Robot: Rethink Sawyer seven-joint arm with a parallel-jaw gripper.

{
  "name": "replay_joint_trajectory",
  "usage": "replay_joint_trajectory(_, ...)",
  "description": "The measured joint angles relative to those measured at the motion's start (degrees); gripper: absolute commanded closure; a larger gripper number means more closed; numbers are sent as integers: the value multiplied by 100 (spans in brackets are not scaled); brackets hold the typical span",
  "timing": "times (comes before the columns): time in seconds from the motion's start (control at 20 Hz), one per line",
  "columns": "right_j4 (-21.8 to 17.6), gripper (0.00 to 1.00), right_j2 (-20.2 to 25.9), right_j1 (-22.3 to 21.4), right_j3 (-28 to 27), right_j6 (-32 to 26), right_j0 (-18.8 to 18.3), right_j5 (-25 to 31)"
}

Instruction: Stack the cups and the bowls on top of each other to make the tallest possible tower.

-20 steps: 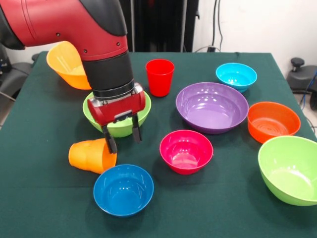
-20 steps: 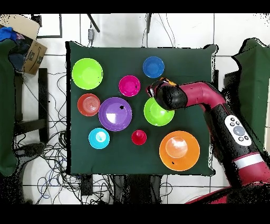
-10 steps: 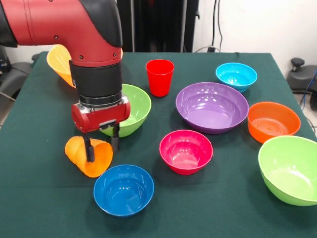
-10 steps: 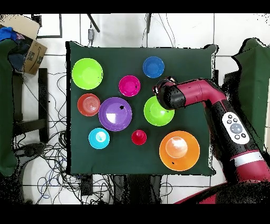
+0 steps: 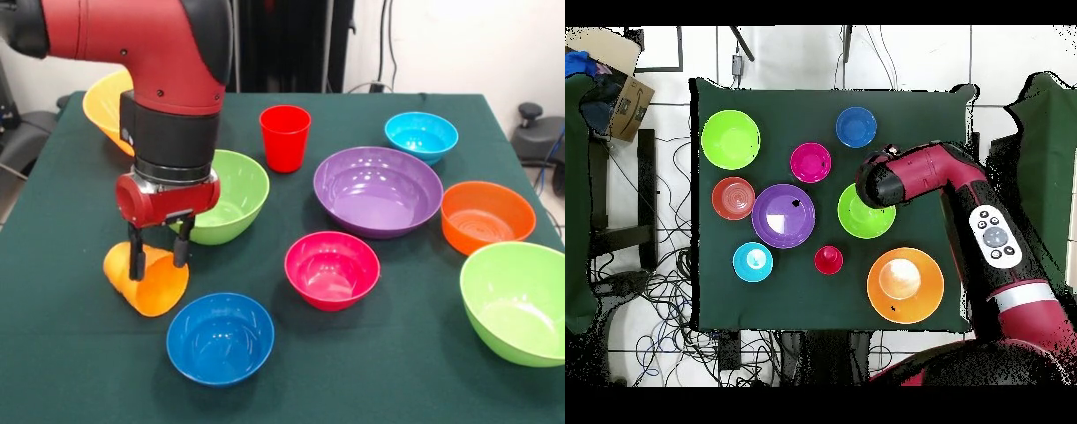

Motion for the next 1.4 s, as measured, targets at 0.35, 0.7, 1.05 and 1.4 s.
replay_joint_trajectory(0.35,17,0,-422,-210,-84,0,207,0)
replay_joint_trajectory(0.7,29,0,-722,-158,-204,0,245,0)
replay_joint_trajectory(1.05,29,0,-989,73,-225,1,243,-179)
replay_joint_trajectory(1.4,56,0,-1047,125,-215,1,196,-651)
